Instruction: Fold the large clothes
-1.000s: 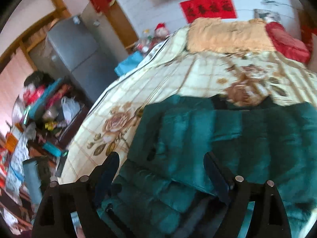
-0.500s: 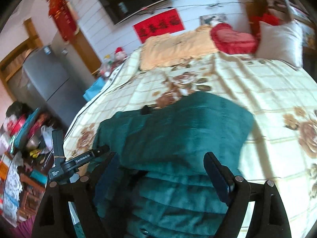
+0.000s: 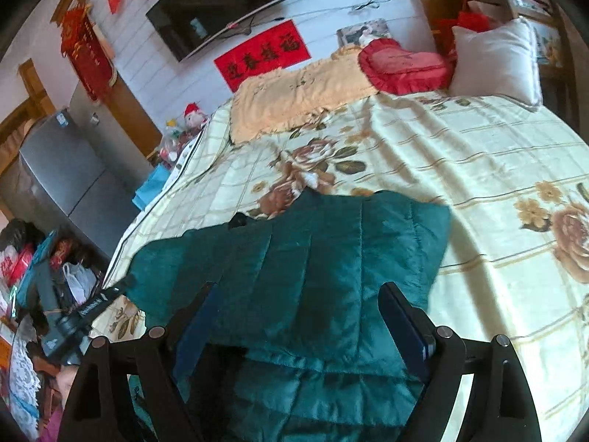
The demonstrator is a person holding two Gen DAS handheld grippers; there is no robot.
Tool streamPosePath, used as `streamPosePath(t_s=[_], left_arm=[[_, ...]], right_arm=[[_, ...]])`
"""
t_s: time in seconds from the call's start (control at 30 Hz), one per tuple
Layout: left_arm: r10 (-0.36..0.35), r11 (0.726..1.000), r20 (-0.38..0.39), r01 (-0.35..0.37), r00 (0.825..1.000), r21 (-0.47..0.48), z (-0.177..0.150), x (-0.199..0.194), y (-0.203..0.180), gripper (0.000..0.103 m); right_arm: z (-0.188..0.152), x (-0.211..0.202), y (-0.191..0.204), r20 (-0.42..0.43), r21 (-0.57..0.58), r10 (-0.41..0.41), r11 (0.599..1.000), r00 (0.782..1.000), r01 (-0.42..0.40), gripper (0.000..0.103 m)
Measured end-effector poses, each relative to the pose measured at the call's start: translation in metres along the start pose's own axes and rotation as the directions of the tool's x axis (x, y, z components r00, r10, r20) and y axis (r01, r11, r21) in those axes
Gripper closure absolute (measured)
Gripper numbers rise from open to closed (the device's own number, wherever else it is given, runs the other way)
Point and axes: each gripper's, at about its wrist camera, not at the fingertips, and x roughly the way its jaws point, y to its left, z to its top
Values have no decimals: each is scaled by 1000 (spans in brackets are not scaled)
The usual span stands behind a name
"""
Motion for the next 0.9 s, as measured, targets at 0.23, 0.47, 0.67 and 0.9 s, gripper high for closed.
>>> streamPosePath(t_s=[0.23,0.47,0.67,0.9], left_arm=[[66,998,-80,-67,995,-10,-21,31,23,95],[89,996,-91,-91,992,-13,-21,35,26,95],[77,997,-62,-78,995,-14,-12,4,20,75],[39,997,65,-43,997,62,-4,-19,-13,41]], right_arm=[[-14,80,27,-110,-75,-79,995,991,72,29],[-39,117,45,-125,-183,-212,965,969,187,27],[-25,75,35,-88,-120,-131,985,987,120,28],[-10,46,24,-23,-173,-230,959,973,223,28]])
